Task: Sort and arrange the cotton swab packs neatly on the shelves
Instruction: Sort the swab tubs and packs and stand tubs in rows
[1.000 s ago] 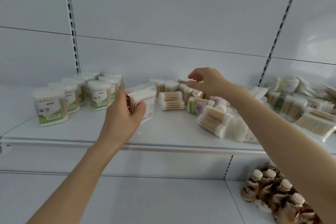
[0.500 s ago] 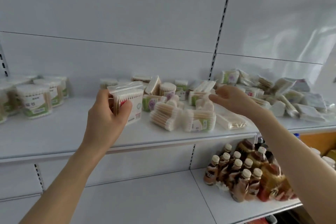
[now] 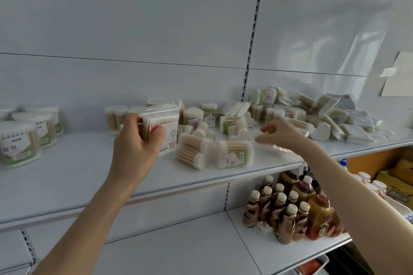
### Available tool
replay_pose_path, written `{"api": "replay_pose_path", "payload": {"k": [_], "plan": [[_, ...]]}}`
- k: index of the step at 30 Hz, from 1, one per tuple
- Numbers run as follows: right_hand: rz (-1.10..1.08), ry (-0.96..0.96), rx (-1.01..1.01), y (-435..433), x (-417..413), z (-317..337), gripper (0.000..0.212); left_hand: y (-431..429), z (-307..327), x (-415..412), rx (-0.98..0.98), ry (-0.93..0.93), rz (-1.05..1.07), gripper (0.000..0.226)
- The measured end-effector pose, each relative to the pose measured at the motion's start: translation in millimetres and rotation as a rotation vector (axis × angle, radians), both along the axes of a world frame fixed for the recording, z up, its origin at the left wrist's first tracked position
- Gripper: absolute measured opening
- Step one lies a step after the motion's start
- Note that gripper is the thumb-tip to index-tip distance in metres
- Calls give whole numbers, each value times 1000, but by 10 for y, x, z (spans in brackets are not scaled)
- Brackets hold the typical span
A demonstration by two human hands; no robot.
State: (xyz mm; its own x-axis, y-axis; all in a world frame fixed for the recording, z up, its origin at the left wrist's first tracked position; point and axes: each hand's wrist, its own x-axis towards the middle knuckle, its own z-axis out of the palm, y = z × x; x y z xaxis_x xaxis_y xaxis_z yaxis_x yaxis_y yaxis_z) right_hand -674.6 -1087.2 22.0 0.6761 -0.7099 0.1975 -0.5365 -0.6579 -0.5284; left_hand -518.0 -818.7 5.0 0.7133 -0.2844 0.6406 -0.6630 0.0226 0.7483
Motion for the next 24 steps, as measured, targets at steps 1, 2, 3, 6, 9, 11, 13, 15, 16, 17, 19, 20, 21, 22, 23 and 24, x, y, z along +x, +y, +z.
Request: {"api": "replay_pose_path", "payload": {"k": [1, 2, 3, 6, 9, 11, 13, 15, 16, 17, 19, 20, 21, 22, 23, 24], "plan": [[11, -154, 32, 51, -7, 76, 47, -17, 13, 29, -22, 35, -2, 17], [41, -289, 52, 143, 8, 173, 49, -46, 33, 62, -60, 104, -11, 14], [95, -378, 56, 283, 52, 276, 52, -78, 66, 85, -111, 210, -36, 12], [323, -437, -7, 854, 349, 483, 55, -153, 173, 145, -291, 647, -294, 9], [503, -390, -51, 1346, 741, 425, 51, -66, 254, 201, -366, 919, -586, 26], [612, -335, -92, 1501, 954, 338, 45, 42, 249, 284, -312, 860, -614, 44], [754, -315, 75, 1514, 1107, 320, 25, 151, 217, 359, -274, 767, -537, 36], [754, -364, 352, 1429, 1300, 379, 21, 233, 177, 454, -293, 767, -473, 23], [674, -377, 352, 1336, 1430, 414, 22, 263, 157, 494, -302, 763, -452, 21], [550, -360, 215, 1217, 1560, 457, 21, 289, 144, 519, -304, 747, -434, 19], [312, -214, -112, 987, 1776, 515, 30, 328, 116, 561, -304, 704, -386, 18], [243, -95, -168, 894, 1848, 522, 40, 343, 103, 583, -311, 692, -364, 18], [213, 14, -173, 816, 1908, 506, 49, 357, 85, 605, -322, 687, -349, 18], [201, 96, -174, 759, 1958, 481, 50, 369, 64, 628, -331, 685, -342, 18], [192, 139, -183, 731, 1997, 453, 43, 379, 44, 653, -336, 682, -336, 18], [180, 144, -192, 731, 2017, 430, 37, 388, 28, 674, -338, 677, -331, 18]]}}
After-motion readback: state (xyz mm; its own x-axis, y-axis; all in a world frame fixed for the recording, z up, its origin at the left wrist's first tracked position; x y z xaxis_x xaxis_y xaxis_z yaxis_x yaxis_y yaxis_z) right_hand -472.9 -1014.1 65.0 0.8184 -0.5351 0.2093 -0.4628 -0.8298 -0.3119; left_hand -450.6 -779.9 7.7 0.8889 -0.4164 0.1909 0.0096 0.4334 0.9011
